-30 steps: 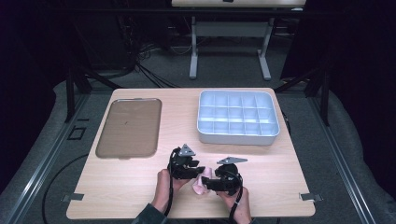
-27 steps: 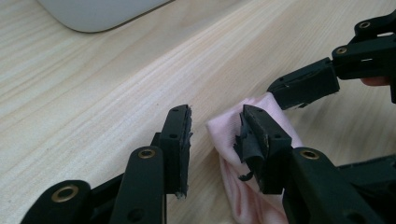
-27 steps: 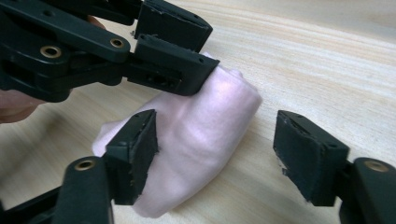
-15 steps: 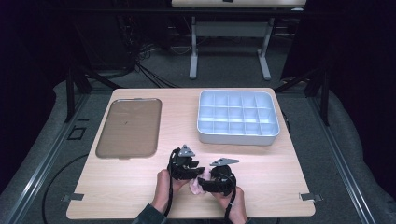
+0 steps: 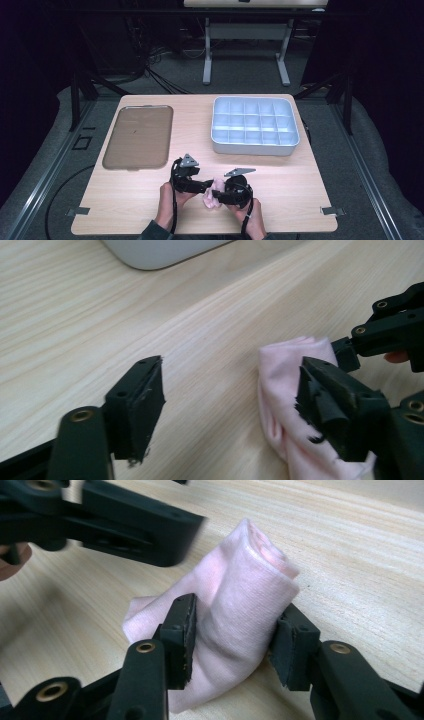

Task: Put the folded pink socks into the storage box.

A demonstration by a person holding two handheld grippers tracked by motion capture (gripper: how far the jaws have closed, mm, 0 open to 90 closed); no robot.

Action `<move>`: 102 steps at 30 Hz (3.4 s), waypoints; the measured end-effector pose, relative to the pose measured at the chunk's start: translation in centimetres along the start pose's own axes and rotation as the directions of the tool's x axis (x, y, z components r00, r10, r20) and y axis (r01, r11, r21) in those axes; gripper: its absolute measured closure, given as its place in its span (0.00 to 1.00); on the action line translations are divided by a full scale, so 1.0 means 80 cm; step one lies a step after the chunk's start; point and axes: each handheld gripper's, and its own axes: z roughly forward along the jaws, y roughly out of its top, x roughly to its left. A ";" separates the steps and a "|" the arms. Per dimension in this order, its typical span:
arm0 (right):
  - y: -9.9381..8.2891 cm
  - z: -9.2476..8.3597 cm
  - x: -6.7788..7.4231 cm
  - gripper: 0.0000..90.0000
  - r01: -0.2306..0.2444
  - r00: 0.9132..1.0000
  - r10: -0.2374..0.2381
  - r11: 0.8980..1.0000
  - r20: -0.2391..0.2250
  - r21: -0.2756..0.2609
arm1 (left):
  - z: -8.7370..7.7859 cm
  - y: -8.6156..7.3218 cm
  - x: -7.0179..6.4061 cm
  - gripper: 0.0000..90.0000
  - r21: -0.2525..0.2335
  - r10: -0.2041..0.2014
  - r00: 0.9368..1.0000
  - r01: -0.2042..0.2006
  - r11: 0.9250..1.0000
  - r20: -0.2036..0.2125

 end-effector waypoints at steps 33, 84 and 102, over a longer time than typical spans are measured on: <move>0.001 -0.004 -0.007 0.79 0.039 0.997 -0.039 0.999 -0.066 0.001 | -0.042 -0.086 0.028 0.04 -0.005 -0.041 0.980 0.041 0.999 -0.196; 0.006 -0.073 -0.036 0.79 0.021 0.999 -0.025 0.993 -0.037 -0.115 | -0.031 -0.087 0.019 0.00 0.031 0.022 0.972 -0.015 0.999 -0.235; 0.001 -0.121 -0.074 0.79 0.003 0.997 0.008 0.989 0.072 -0.149 | -0.031 -0.087 0.020 0.00 0.033 0.019 0.971 -0.011 0.999 -0.237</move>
